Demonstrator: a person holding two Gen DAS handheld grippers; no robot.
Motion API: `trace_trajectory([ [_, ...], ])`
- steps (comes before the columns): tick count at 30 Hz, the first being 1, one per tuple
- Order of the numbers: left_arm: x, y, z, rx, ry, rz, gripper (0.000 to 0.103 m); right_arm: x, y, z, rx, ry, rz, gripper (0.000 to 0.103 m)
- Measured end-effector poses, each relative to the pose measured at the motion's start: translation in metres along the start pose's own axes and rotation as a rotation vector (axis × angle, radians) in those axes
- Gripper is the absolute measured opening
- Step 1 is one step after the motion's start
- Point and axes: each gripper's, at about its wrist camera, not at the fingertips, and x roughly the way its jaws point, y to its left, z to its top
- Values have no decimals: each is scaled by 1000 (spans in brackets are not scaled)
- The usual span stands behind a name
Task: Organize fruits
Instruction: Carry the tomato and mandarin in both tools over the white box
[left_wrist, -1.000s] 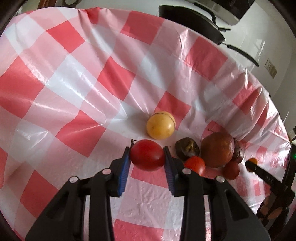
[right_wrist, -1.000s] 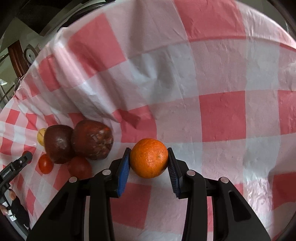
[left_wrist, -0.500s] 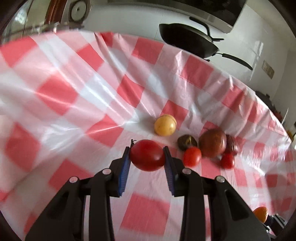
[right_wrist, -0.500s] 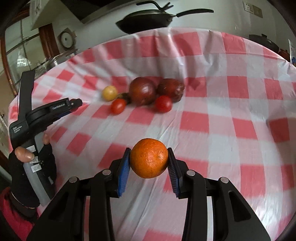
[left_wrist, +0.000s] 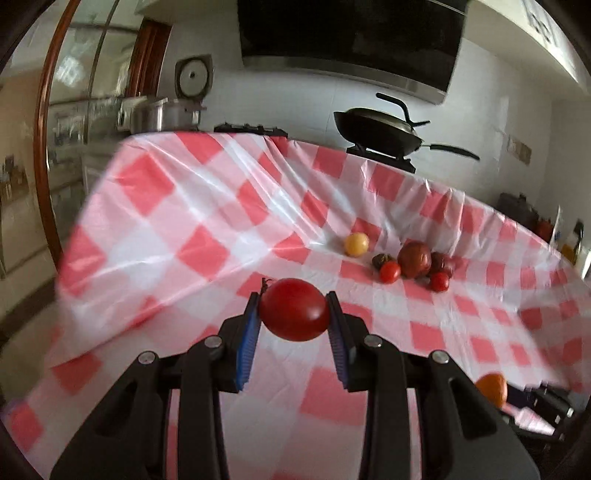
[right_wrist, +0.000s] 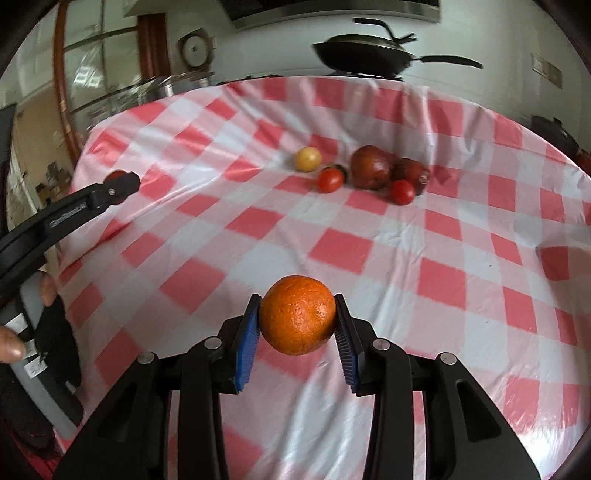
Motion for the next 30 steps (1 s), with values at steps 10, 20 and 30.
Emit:
trace_trajectory([
  [10,-60,41,-23,62,4,38,35,-15,60,-13,-115,13,29,38],
  [20,-101,112,-53,27,23,129,35,-27,134,-29,-271,14,92,38],
  [30,-144,209,-94,-64,58,297,36,-54,240,-64,-538,-33,311,38],
])
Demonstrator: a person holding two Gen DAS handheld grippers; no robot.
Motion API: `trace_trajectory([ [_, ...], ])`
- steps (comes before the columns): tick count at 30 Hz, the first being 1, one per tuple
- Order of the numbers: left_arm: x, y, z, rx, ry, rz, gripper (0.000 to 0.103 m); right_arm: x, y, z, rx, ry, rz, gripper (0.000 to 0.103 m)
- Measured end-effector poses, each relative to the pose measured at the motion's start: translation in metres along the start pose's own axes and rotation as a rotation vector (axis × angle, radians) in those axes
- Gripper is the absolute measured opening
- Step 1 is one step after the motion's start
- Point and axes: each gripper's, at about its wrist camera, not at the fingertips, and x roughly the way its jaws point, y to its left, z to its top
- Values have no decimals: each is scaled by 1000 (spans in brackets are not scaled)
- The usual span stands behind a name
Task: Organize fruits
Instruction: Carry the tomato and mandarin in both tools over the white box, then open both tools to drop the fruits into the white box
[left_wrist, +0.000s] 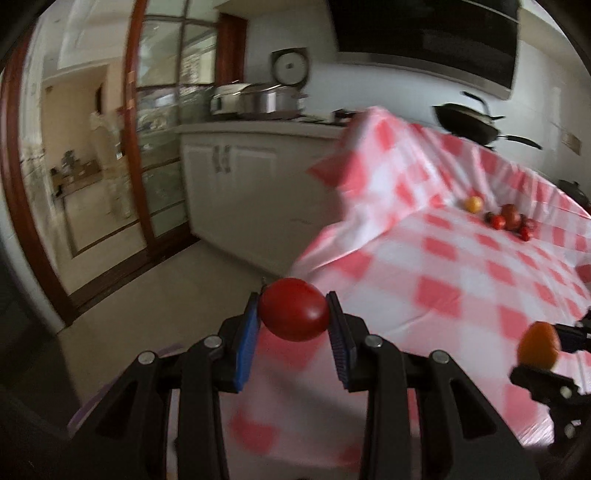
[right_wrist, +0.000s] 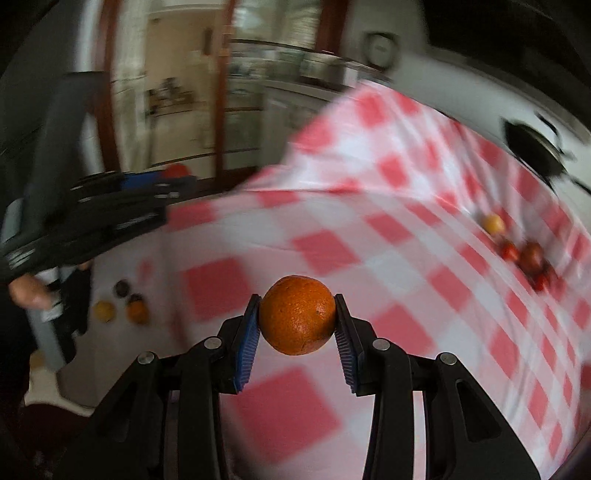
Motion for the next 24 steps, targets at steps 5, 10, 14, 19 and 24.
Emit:
trace_trajectory([
  [5,-2,55,-25,-62,52,91,36,8,57,6,-124,-1,144,39],
  [10,17,100,-52,-111,167,165,36,44,110,-2,-240,102,273,39],
  [14,54,118,-80,-104,343,240,36,98,142,-21,-304,261,303,39],
  [19,94,138,-110,-162,508,285,36,157,174,-38,-345,411,317,39],
  [24,106,146,-127,-151,552,292,36,174,183,-40,-363,434,309,39],
])
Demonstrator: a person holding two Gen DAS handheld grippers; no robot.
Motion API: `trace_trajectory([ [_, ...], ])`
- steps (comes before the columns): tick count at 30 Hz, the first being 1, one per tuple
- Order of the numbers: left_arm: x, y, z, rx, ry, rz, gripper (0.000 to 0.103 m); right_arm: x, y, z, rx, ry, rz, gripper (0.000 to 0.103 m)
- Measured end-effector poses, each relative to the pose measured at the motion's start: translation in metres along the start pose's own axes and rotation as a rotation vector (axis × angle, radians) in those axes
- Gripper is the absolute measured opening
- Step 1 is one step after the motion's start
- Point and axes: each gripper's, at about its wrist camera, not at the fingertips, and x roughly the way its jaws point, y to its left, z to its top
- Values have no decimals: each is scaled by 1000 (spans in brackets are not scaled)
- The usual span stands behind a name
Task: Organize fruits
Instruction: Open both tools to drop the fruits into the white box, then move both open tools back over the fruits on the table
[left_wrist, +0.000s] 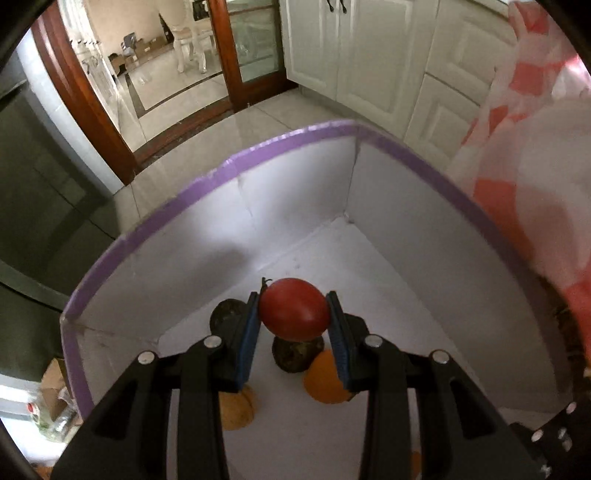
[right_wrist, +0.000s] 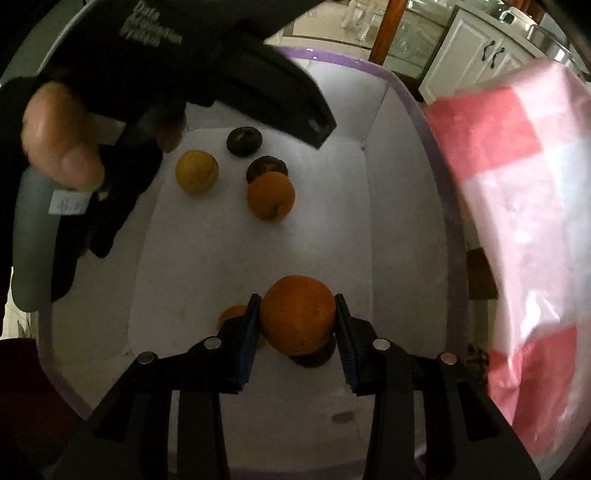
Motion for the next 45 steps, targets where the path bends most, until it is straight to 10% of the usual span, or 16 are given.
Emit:
trace_trajectory([
  [8,5,0,-1,-2,21,5,38,-3,-2,-4,27,2,4,40],
  [12,-4,-3,3,-12,3,9,63,-19,-7,-5,33,-48,6,63],
  [16,-24,-5,10,-1,-57,34,76,-48,-6,-6,32,-120,31,63],
  [21,-79,-12,24,-31,-251,32,84,-124,-20,-14,70,-305,113,70],
  [25,-147,-33,38,-62,-472,-35,99,-198,-53,-41,126,-507,19,80],
  [31,-237,-134,54,90,-671,-248,101,-266,-132,-130,376,-625,-229,86],
  [36,-261,-260,69,254,-614,-459,101,-287,-212,-222,671,-581,-417,87],
  [45,-215,-494,112,268,-470,-607,101,-272,-362,-359,1134,-460,-572,87],
])
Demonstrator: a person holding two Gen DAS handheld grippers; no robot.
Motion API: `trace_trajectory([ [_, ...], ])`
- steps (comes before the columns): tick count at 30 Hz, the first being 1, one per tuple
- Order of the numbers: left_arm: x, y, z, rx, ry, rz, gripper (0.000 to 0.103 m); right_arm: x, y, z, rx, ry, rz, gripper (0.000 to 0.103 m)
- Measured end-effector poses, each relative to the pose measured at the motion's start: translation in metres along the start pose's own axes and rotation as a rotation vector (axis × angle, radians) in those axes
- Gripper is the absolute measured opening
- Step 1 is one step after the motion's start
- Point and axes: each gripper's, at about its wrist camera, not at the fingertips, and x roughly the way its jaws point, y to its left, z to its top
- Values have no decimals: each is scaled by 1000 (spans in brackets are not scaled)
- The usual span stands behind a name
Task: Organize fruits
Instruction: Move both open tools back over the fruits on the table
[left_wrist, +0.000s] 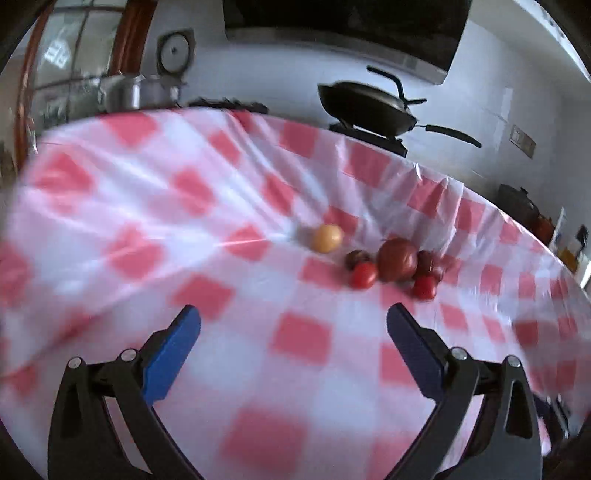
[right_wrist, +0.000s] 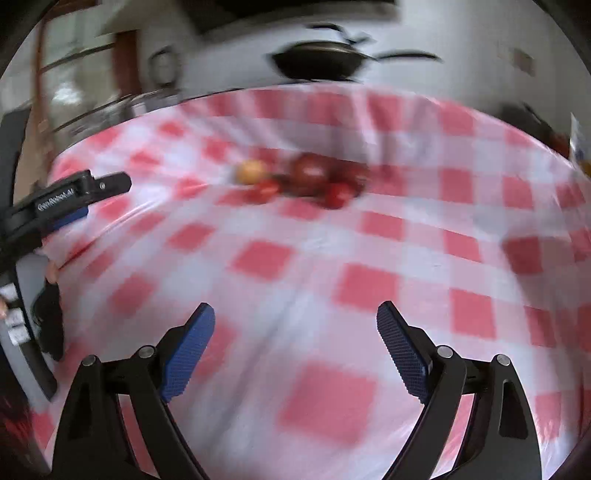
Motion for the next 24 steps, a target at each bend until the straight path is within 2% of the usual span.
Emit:
trace_trajectory([
  [3,49,-24,12,-38,12,-13,101,31,-26,21,50,10,-17,87],
  [6,77,-41,31,-76,13,-58,101,60,-37,38,88,26,-9,87],
  [9,96,-48,36,-80,18,-117,101,87,-34,56,81,47,-7,87],
  [11,105,-46,34,-64,51,-155,101,105,-29,67,43,66,-12,86],
  [13,110,-42,32,-34,69,-158,101,117,-24,76,17,81,-19,81],
  [17,112,-33,31,-43,96,-140,101,152,-17,97,-20,124,-32,70],
  [20,112,-46,30,75,92,-75,100,176,-12,108,-44,163,-42,63],
  [23,115,-57,25,169,128,-79,99,192,-13,113,-51,187,-33,55],
  [24,118,-61,23,205,145,-58,97,197,-13,114,-53,200,-28,52],
])
